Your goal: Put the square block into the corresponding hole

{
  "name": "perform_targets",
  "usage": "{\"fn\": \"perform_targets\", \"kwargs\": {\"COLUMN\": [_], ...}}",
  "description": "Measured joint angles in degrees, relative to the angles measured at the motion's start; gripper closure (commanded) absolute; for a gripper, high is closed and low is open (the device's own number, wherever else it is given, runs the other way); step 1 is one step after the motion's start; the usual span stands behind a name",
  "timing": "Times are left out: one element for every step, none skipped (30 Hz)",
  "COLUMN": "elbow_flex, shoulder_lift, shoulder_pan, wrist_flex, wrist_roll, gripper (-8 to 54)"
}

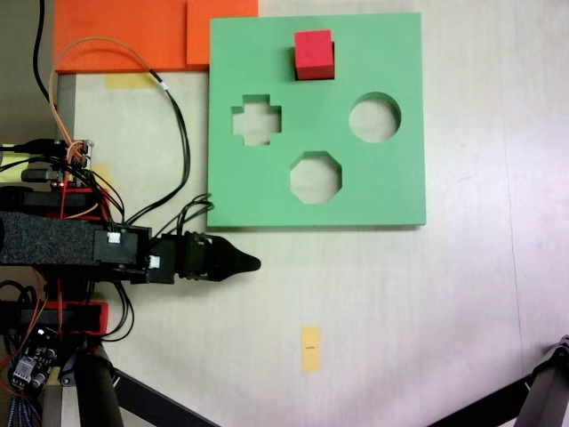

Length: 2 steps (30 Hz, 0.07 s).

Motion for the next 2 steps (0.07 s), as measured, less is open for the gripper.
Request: {"fn": "perform_targets", "kwargs": {"elbow_flex": [0.0, 0.0], "shoulder_lift": [0.0, 0.0], "shoulder_pan": [0.0, 0.0], "wrist_flex": [0.0, 0.0], "wrist_roll": [0.0, 0.0], "gripper": [11.7, 11.7]}}
